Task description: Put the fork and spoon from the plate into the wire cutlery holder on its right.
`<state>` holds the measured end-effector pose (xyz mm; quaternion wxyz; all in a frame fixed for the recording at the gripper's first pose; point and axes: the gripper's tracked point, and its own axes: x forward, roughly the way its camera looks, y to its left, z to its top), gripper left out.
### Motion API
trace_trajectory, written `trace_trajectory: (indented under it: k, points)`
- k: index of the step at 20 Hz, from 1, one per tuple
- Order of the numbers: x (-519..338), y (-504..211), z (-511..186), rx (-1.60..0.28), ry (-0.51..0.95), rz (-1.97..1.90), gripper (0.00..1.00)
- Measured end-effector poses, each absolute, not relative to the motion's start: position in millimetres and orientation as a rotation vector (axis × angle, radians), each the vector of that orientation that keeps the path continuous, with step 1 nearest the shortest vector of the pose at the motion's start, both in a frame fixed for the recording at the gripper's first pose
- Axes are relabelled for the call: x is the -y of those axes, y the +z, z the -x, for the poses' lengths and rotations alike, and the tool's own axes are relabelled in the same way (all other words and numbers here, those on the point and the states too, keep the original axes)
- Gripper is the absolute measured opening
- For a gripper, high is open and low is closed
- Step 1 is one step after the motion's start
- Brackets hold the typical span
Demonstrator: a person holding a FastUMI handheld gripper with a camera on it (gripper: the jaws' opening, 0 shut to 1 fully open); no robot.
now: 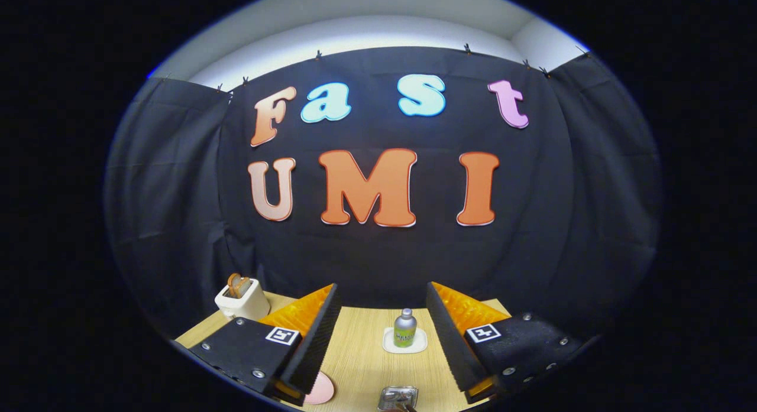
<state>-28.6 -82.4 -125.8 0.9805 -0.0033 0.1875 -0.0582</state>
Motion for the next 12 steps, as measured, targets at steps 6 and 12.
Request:
trace_trajectory:
  k: [6,12]
  points:
    - [68.3,-89.7,27.6,-0.246,-0.116,0.045,0.96]
    - [63.8,-67.7,27.3,-0.176,-0.114,0.034,0.97]
